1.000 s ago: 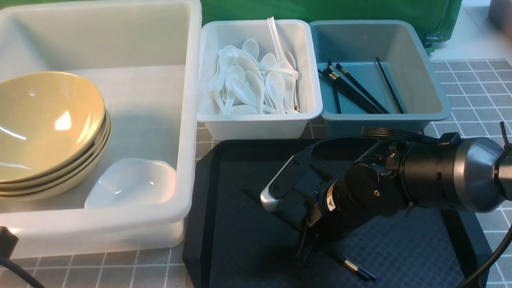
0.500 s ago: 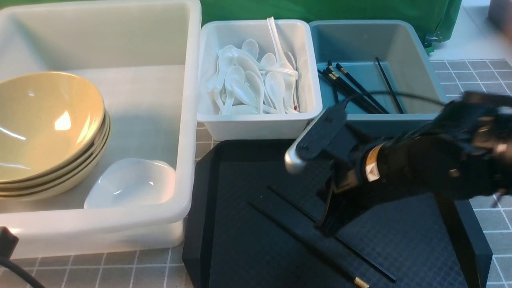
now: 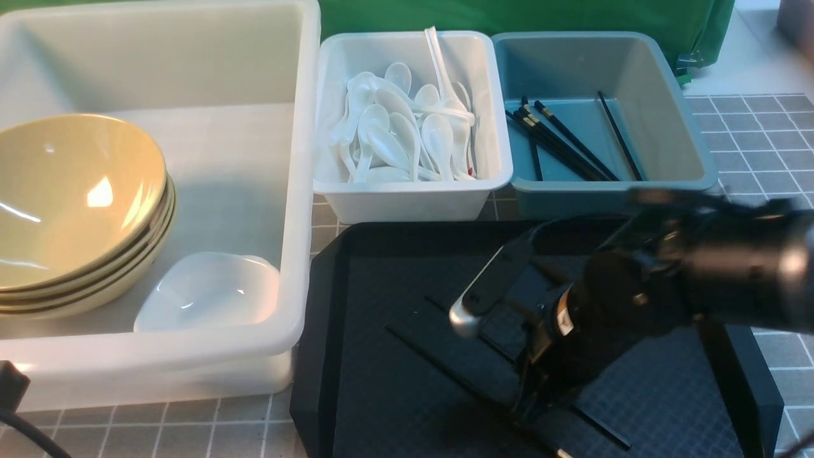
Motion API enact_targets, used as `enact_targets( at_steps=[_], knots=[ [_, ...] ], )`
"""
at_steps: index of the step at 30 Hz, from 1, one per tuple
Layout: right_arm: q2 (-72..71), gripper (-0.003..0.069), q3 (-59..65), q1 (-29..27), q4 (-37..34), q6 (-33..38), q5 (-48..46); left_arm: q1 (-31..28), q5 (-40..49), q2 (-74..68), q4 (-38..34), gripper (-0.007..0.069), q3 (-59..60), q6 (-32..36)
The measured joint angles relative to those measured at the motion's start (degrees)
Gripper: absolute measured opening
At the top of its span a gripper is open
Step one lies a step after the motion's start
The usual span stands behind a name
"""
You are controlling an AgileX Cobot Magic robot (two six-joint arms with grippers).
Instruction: On grey table put chopsticks spoon bowls plates into blue grey white boxes.
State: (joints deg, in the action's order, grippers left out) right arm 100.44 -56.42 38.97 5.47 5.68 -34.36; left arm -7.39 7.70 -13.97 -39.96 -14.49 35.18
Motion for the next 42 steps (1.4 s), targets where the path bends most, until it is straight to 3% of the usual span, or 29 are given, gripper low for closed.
enact_targets(
  at_steps=[3, 6, 8, 12, 15, 21, 25, 26, 29, 32, 33, 35, 38, 42],
  knots=[
    [1.85, 0.0235, -0.68, -0.08, 1.37, 0.06, 1.52, 0.00, 0.00, 0.00, 0.00, -0.0008, 0.00, 0.00],
    [1.75, 0.0105, -0.89, 0.03, 1.41, 0.01, 1.58, 0.00, 0.05, 0.00, 0.00, -0.0008, 0.00, 0.00],
    [0.59, 0.0058, -0.52, 0.02, 1.91, 0.22, 1.50, 0.00, 0.05, 0.00, 0.00, -0.0008, 0.00, 0.00],
    [-5.82, 0.0055, -0.75, -0.08, 3.34, 1.97, 1.03, 0.00, 0.05, 0.00, 0.00, -0.0008, 0.00, 0.00],
    [-12.64, 0.0055, -2.40, -1.53, 6.42, 2.57, 5.80, 0.00, -0.01, 0.00, 0.00, -0.0008, 0.00, 0.00],
    [-15.89, 0.0057, -3.94, -14.97, 10.28, -0.45, 39.86, 0.00, -0.01, 0.00, 0.00, -0.0008, 0.00, 0.00],
    [-6.67, 0.0111, -8.98, -21.53, 10.44, -10.44, 46.67, 0.00, -0.05, 0.00, 0.00, -0.0008, 0.00, 0.00],
    [-5.56, 0.0123, -9.67, -22.25, 10.44, -11.94, 46.22, 0.00, -0.05, 0.00, 0.00, -0.0008, 0.00, 0.00],
    [1.74, 0.0256, -15.23, -24.22, 10.44, -17.22, 38.60, 0.00, -0.13, 0.00, 0.00, -0.0008, 0.00, 0.00],
    [2.35, 0.0321, -17.82, -23.68, 10.44, -18.15, 28.90, 0.00, -0.13, 0.00, 0.00, -0.0008, 0.00, 0.00],
    [1.65, 0.0343, -19.03, -22.68, 10.44, -18.13, 20.89, 0.00, -0.13, 0.00, 0.00, -0.0008, 0.00, 0.00],
    [-0.88, 0.0357, -20.07, -19.97, 10.36, -17.65, 6.24, 0.00, -0.13, 0.00, 0.00, -0.0008, 0.00, 0.00],
    [-2.87, 0.0355, -19.09, -14.67, 7.32, -13.28, -6.07, 0.00, -0.13, 0.00, -0.12, -0.0008, 0.00, 0.00],
    [-3.07, 0.0342, -12.82, -5.29, 0.50, -3.90, -13.94, 0.00, -0.14, -0.17, -0.24, -0.0008, 0.07, 0.00]
  ],
)
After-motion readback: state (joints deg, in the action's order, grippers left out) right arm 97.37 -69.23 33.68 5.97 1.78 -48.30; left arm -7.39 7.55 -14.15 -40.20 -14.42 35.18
